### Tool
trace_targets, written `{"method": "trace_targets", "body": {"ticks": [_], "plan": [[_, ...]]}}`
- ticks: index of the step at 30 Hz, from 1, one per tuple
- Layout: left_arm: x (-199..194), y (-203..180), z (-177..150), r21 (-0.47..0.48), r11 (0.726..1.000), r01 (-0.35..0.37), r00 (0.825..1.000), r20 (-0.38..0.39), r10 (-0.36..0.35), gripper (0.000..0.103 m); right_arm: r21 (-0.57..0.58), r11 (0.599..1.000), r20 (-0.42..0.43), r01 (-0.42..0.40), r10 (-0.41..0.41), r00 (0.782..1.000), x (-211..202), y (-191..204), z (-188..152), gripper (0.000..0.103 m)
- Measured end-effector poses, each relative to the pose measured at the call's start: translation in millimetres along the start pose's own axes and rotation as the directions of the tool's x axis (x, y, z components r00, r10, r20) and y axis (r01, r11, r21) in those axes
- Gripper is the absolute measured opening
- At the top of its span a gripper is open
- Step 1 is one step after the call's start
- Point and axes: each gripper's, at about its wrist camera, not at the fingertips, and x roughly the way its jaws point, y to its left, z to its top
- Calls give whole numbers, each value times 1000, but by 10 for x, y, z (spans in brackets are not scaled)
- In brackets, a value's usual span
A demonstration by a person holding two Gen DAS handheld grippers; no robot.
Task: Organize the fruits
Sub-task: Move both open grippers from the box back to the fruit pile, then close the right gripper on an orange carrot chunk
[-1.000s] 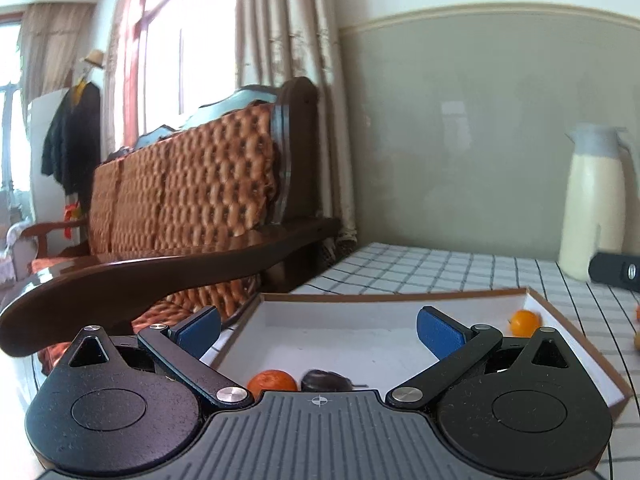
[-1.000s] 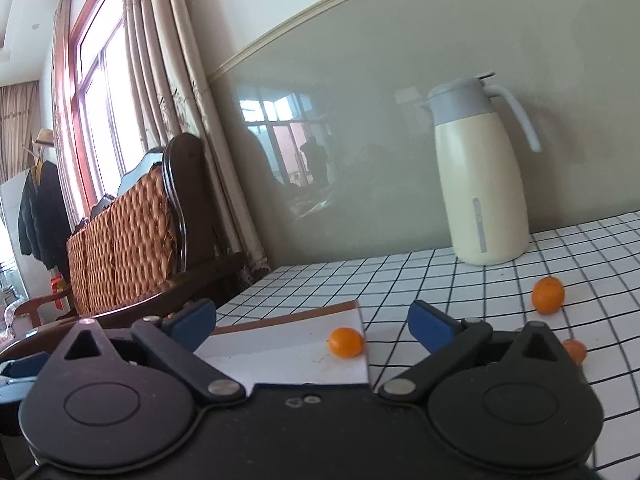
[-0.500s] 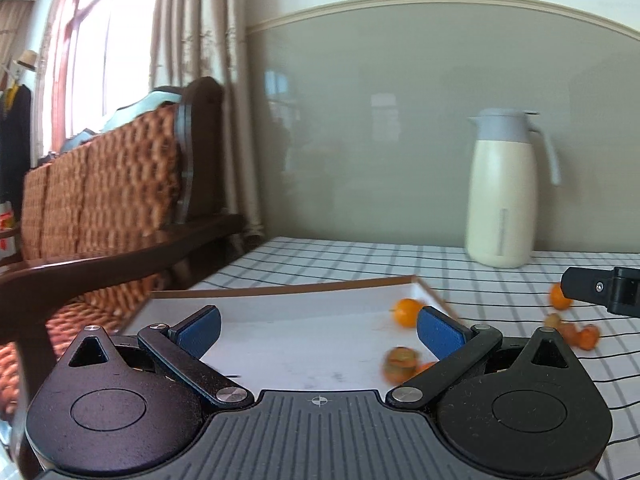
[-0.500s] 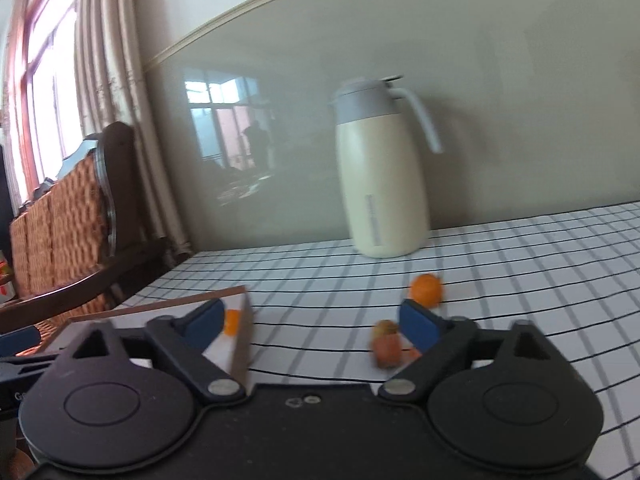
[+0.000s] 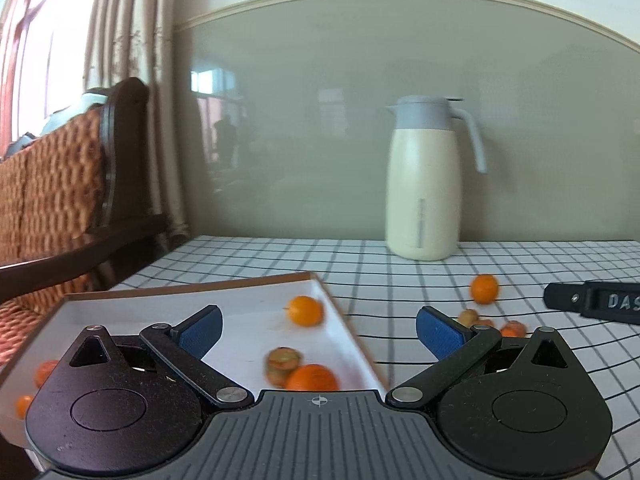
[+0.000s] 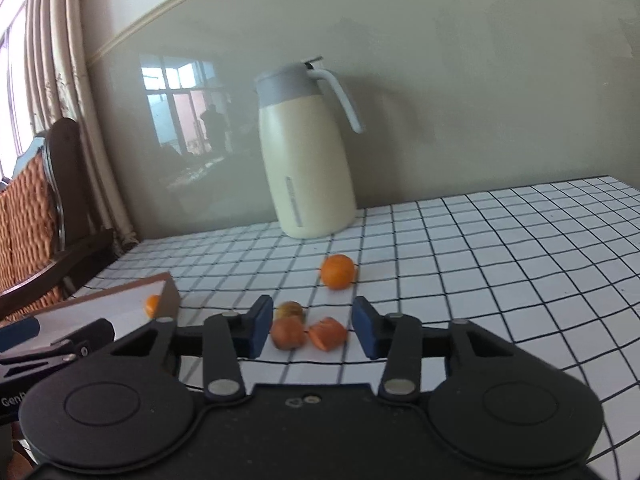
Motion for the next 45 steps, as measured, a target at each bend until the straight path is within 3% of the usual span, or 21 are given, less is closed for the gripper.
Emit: {"method": "trace_targets", "body": {"ticks": [14, 17, 22, 32, 45], "plan": [[216, -487, 37, 24, 995, 100, 994, -50, -98, 102, 1, 1000, -75, 22, -22, 997, 144, -206, -22, 30], [283, -591, 28, 38, 993, 114, 991, -74, -111, 92, -3, 1000, -88, 24, -24, 996, 180, -224, -26, 29], [438, -701, -2, 29, 992, 121, 985, -125, -116, 85, 8, 1000, -117, 15, -14, 993, 293, -266, -27, 28], [630, -671, -11, 24, 991, 130, 977, -172, -124, 62, -27, 998, -160, -51, 46, 986, 530, -182, 21, 28], [813, -682, -19, 2, 993, 121, 971, -209, -118, 61, -3, 998, -233, -64, 61, 971, 836, -229, 8, 24]]}}
